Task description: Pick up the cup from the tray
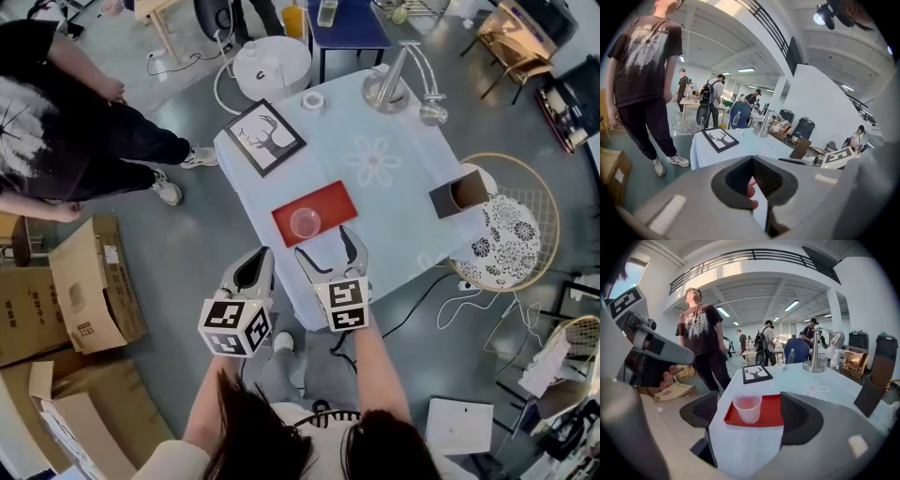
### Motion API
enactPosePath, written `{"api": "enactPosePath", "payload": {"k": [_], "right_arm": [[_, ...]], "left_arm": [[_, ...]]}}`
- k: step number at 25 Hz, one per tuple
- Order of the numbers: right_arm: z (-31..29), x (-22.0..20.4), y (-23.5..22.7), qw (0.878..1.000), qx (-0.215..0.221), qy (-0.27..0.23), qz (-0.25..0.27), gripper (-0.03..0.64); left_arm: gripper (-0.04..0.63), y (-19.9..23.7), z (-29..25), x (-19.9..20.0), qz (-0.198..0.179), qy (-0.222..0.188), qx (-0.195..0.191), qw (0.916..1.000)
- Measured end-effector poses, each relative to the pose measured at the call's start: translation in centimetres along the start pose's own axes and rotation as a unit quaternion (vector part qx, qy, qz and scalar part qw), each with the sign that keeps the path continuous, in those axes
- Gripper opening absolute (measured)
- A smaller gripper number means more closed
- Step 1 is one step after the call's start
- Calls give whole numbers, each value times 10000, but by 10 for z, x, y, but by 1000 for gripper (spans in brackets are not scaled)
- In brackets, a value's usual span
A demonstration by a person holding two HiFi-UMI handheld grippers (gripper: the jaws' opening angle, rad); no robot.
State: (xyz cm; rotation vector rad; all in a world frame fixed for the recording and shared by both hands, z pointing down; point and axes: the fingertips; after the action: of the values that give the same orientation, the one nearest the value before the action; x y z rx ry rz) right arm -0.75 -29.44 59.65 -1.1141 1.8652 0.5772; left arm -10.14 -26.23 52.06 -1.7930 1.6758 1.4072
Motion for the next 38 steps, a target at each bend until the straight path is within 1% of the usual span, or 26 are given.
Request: {"api": "enactPosePath", "payload": {"k": [3,6,8,12,17,20,22,23,25,26,27,28,29,31,38], "right_arm": [[-11,-8,-4,10000,48,36,-25,437],[-19,-15,4,9994,208,136,227,437],[-27,-18,8,9991,270,146,291,437],[-35,-25,14,9975,240,160,653,437],[-49,-29,14,9981,233,137,557,437],[-57,-33,18,9962,265,164,812,437],[-62,-39,20,9938,242,222,1064,418],[-64,-40,19,9936,192,237,1083,418],[-68,-39,15,9952,93,222,944,416],[-69,-38,13,9956,50,214,916,415],[-71,-37,12,9951,-3,218,961,393],[-72,-37,10,9942,-70,230,1050,339],[-73,-37,9,9932,-140,242,1132,319],[-74,-37,8,9924,-212,260,1181,314],[-67,-30,8,9945,-158,139,1022,307]], "left_arm": [[0,8,-8,1,-59,16,45,10000],[0,12,-16,-1,-50,23,42,10000],[0,16,-21,-1,-21,-1,63,10000],[0,20,-26,-9,-45,62,102,9999],[0,32,-31,-18,116,64,247,9996],[0,35,-33,-24,93,124,256,9996],[0,36,-33,-28,11,179,299,9994],[0,37,-34,-31,-49,203,316,9993],[0,38,-35,-35,-101,225,314,9992],[0,38,-35,-35,-69,226,311,9992],[0,38,-34,-34,-14,222,318,9992],[0,38,-34,-33,40,219,333,9992],[0,39,-33,-34,80,225,352,9991],[0,41,-32,-38,124,259,378,9989],[0,41,-30,-37,119,245,388,9989]]}}
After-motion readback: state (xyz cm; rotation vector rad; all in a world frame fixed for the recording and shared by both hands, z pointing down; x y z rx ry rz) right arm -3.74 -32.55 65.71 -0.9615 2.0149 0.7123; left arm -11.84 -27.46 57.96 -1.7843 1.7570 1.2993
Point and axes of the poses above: the fingertips, and each gripper's own axes: z backward along the fingers, y to its left, x out of its top, and after that the axes turned 6 degrees about -x, right-handed
